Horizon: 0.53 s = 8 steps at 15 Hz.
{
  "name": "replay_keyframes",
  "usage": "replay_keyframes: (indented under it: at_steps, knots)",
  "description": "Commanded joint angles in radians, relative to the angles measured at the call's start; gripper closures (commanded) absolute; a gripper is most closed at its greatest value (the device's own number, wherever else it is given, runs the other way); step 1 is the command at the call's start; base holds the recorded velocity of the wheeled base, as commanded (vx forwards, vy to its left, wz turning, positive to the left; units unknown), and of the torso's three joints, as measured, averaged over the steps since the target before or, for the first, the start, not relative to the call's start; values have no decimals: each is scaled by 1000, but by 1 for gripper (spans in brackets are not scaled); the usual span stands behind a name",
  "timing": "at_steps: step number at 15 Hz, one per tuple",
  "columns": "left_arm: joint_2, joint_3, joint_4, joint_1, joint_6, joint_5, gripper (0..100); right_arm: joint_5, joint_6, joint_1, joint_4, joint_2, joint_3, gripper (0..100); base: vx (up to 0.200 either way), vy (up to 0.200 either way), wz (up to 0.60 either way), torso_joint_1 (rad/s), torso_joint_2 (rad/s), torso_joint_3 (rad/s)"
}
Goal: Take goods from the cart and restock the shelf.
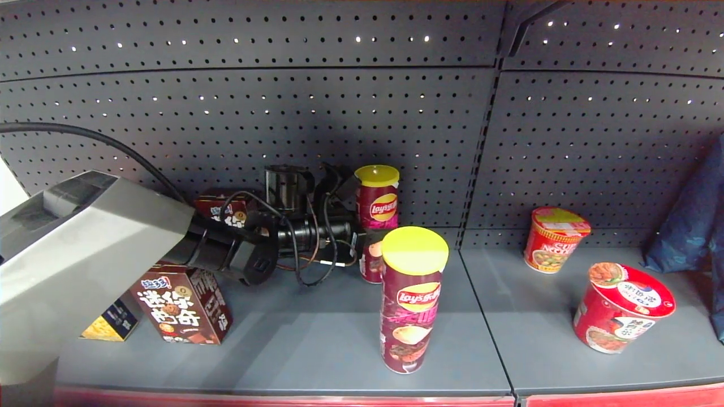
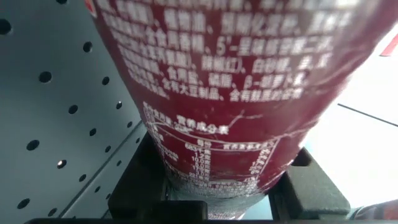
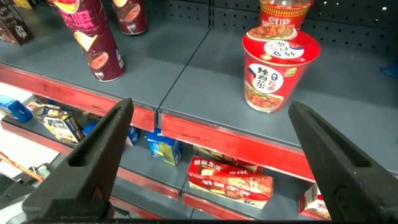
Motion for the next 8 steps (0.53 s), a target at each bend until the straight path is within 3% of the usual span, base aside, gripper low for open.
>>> replay_keyframes:
  at_steps: [1,2,8]
  knots:
    - [0,1,-1,0,3,0,100,0,0,0,1,3,2,0,0,0,0,0,0,0]
    - [0,0,-1,0,11,0,0,0,0,0,1,3,2,0,0,0,0,0,0,0]
    - [-12,-2,0,2,9,-1,0,0,0,2,1,3,3,0,0,0,0,0,0,0]
